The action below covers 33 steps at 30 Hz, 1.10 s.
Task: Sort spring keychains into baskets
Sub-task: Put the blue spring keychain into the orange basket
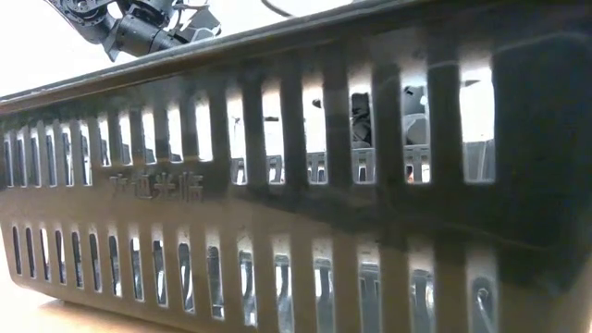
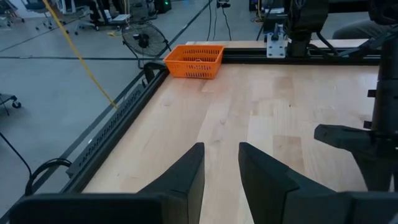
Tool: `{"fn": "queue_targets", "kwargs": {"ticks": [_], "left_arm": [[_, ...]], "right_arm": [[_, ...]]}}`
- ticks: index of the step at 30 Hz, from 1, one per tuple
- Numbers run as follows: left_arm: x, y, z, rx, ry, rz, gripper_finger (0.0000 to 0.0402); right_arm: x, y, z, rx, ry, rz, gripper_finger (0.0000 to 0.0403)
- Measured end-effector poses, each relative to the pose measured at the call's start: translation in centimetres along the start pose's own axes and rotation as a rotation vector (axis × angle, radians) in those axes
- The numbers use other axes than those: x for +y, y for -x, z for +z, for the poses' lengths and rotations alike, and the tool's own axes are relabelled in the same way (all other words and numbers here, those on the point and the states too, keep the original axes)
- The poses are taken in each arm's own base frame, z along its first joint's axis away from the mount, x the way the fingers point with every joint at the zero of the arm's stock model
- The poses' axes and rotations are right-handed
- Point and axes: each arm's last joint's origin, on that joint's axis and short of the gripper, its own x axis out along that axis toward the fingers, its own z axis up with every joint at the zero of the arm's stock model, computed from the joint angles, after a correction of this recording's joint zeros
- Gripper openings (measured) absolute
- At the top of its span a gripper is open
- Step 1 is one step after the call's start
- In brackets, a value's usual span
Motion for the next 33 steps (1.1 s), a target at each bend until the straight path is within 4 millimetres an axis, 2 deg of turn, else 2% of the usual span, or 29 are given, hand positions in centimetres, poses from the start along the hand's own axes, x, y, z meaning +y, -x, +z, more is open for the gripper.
{"fn": "queue_targets", "kwargs": {"ticks": [4, 16, 27, 33], "left_arm": [[0.0, 0.0, 0.0, 0.001, 0.0, 0.0, 0.0108], [0.0, 0.0, 0.0, 0.0, 0.0, 0.0, 0.0108], [0.0, 0.0, 0.0, 0.0, 0.0, 0.0, 0.0108], [0.0, 0.0, 0.0, 0.0, 0.0, 0.0, 0.0108]], "right_arm": [[0.3, 0.0, 0.0, 0.005, 0.009, -0.003, 0.0114], [-0.5, 0.2, -1.3, 0.136, -0.078, -0.19, 0.0114], [-1.5, 0.1, -1.6, 0.15, -0.338, -0.147, 0.0114], [-1.8, 0.0, -2.0, 0.139, -0.387, -0.152, 0.0113]]}}
